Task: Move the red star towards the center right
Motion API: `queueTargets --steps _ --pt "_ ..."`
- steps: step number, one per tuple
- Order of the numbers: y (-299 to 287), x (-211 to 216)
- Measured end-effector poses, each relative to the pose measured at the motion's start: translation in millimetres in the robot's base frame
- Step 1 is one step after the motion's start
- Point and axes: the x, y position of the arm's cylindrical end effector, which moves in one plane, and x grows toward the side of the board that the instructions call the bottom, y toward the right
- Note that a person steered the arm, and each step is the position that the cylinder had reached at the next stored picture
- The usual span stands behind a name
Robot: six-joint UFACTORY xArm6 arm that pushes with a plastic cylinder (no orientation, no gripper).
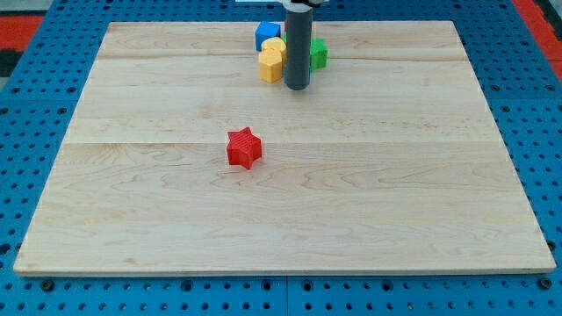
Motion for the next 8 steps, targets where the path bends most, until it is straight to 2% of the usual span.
queueTargets --steps 1,3,4,5,6,8 --pt "-29 25" --pt "-117 37" --pt "-143 67" --pt "-145 99" --pt "-146 113" --pt "-139 113"
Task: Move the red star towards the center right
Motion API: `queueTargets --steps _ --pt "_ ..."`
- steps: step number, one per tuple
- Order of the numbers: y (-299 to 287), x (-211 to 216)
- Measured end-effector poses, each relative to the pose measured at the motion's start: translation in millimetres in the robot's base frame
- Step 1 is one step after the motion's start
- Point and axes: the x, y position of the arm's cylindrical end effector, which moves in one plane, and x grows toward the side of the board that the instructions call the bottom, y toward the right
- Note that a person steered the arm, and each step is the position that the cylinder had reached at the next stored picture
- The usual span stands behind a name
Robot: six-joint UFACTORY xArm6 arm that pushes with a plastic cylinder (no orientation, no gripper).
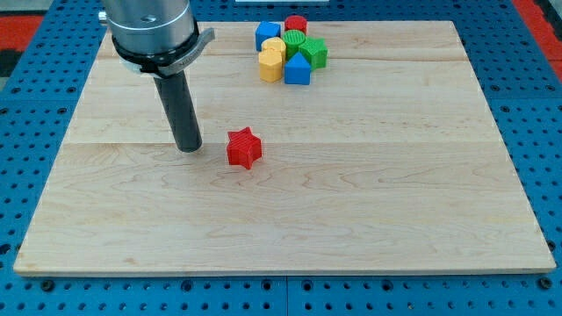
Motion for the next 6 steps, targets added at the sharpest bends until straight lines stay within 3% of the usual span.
queueTargets --steps 4,6 --pt "12 20" --pt "68 15"
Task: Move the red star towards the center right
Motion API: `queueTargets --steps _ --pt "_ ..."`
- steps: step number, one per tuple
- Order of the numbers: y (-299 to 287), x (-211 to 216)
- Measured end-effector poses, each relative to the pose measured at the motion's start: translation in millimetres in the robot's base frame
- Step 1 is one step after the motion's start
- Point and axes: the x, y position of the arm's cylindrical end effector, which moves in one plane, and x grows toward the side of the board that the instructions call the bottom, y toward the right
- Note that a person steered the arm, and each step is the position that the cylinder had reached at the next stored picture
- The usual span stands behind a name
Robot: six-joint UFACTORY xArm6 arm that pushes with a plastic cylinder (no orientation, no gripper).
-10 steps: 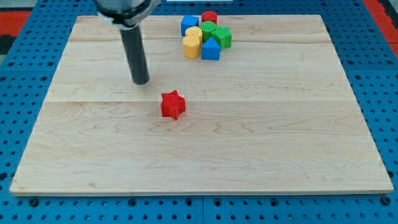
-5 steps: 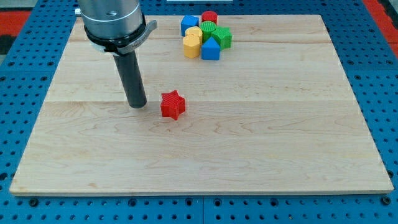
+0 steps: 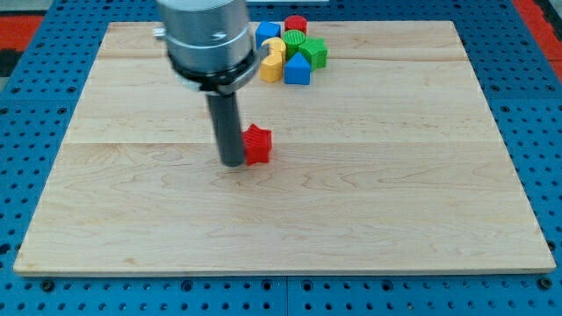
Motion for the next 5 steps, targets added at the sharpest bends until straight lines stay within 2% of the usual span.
queueTargets --steps 2,5 --pt "9 -28" --pt "89 -37"
